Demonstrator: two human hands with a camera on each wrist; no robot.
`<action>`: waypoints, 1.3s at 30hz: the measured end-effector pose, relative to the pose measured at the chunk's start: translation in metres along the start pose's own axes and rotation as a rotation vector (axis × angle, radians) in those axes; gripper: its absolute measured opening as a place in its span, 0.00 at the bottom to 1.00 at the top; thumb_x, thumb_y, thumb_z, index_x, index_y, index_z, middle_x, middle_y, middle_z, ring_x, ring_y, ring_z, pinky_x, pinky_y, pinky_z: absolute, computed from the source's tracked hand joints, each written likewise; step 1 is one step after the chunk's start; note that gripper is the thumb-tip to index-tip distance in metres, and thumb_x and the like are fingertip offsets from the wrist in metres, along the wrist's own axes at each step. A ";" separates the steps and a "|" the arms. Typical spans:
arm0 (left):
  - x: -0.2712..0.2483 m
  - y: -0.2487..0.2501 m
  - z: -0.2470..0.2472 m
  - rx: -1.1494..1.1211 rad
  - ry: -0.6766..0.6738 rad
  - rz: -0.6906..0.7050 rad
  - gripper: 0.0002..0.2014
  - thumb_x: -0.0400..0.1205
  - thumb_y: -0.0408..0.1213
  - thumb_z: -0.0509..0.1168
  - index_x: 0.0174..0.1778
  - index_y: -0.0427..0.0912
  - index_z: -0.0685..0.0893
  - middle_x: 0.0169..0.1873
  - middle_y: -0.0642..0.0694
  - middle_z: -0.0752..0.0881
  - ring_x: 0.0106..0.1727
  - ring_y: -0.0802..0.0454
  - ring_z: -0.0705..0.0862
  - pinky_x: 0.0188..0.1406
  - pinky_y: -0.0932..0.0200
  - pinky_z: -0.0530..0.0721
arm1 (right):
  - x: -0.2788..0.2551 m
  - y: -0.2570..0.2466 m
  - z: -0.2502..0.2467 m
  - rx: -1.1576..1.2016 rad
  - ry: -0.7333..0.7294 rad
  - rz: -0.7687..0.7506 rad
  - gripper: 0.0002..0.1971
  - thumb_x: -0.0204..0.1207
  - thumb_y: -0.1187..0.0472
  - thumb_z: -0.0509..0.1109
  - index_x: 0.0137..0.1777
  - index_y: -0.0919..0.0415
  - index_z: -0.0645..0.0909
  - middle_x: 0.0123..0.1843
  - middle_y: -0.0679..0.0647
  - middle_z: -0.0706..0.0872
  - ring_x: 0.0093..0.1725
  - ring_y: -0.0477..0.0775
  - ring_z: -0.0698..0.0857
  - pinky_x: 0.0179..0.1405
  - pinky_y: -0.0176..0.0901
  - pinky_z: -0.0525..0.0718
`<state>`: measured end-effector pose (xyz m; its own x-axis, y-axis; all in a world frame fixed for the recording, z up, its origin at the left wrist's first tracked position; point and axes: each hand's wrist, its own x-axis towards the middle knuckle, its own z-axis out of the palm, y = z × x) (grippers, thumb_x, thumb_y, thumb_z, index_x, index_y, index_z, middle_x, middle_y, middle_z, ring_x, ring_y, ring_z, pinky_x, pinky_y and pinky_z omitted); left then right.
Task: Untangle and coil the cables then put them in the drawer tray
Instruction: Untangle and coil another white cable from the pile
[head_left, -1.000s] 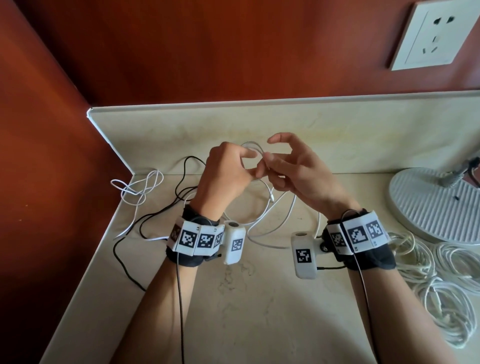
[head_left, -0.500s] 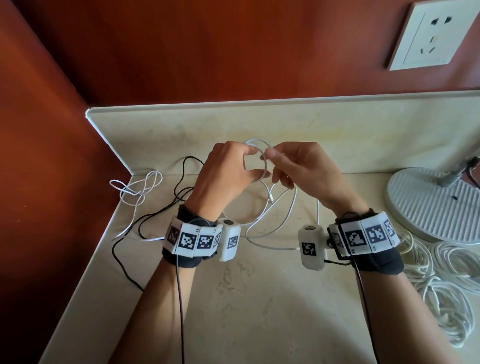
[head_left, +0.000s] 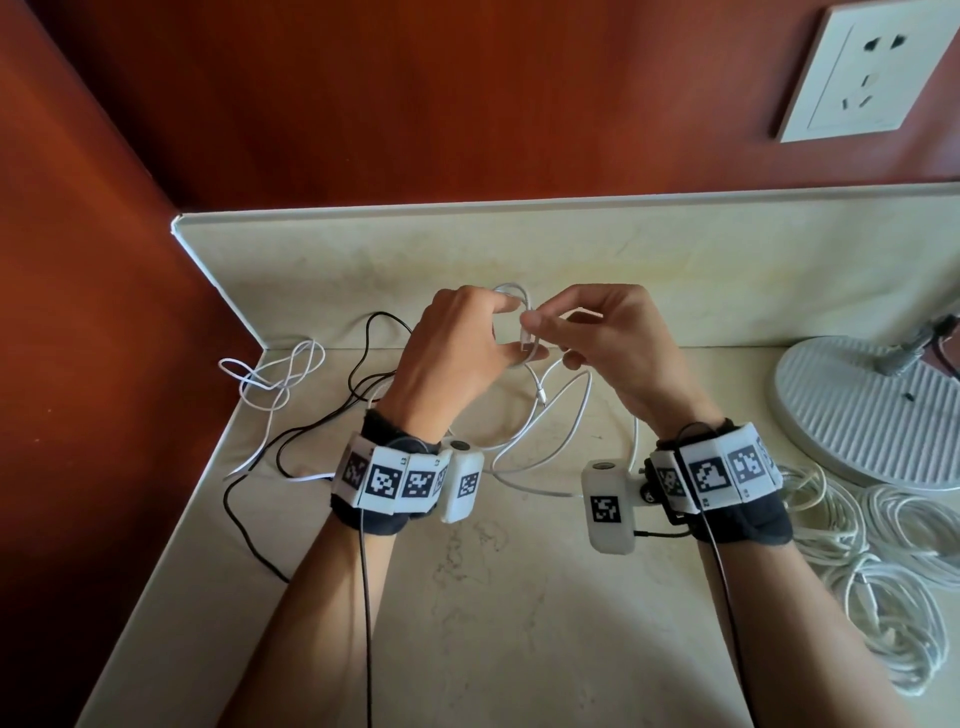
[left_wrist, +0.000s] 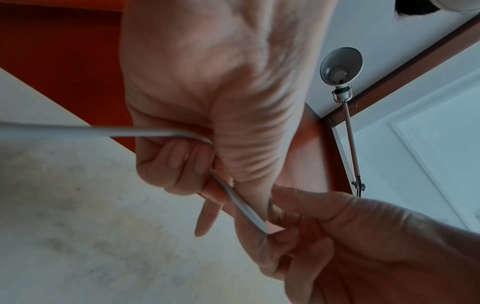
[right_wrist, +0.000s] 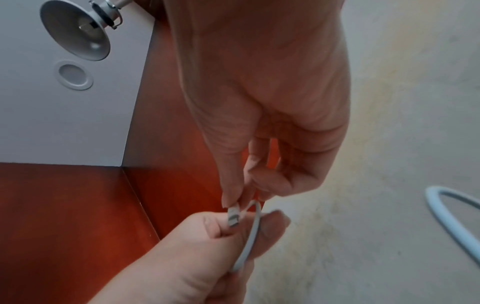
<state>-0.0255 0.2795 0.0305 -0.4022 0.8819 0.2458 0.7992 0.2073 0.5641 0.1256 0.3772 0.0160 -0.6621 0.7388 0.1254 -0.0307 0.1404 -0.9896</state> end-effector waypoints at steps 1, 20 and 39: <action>0.000 0.000 -0.001 0.000 -0.007 -0.003 0.30 0.71 0.60 0.82 0.66 0.50 0.91 0.42 0.43 0.91 0.45 0.45 0.87 0.30 0.66 0.68 | 0.000 0.001 0.002 -0.009 -0.002 -0.003 0.06 0.75 0.60 0.84 0.41 0.60 0.90 0.38 0.55 0.93 0.32 0.49 0.83 0.31 0.42 0.78; -0.003 0.005 -0.009 0.047 -0.133 0.037 0.11 0.75 0.42 0.80 0.51 0.55 0.90 0.22 0.53 0.75 0.27 0.59 0.73 0.28 0.58 0.67 | 0.000 -0.001 0.007 -0.109 -0.055 0.031 0.08 0.81 0.65 0.79 0.55 0.68 0.85 0.43 0.62 0.92 0.32 0.54 0.84 0.27 0.43 0.81; -0.007 0.006 -0.024 0.180 -0.231 0.067 0.11 0.80 0.39 0.70 0.49 0.64 0.81 0.26 0.52 0.79 0.34 0.49 0.81 0.26 0.56 0.67 | -0.005 -0.003 0.028 -0.105 -0.082 0.087 0.08 0.86 0.69 0.69 0.58 0.72 0.74 0.46 0.65 0.94 0.31 0.55 0.83 0.34 0.54 0.83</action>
<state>-0.0287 0.2647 0.0515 -0.2499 0.9649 0.0808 0.8953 0.1985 0.3987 0.1084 0.3548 0.0163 -0.7179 0.6955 0.0289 0.1053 0.1495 -0.9831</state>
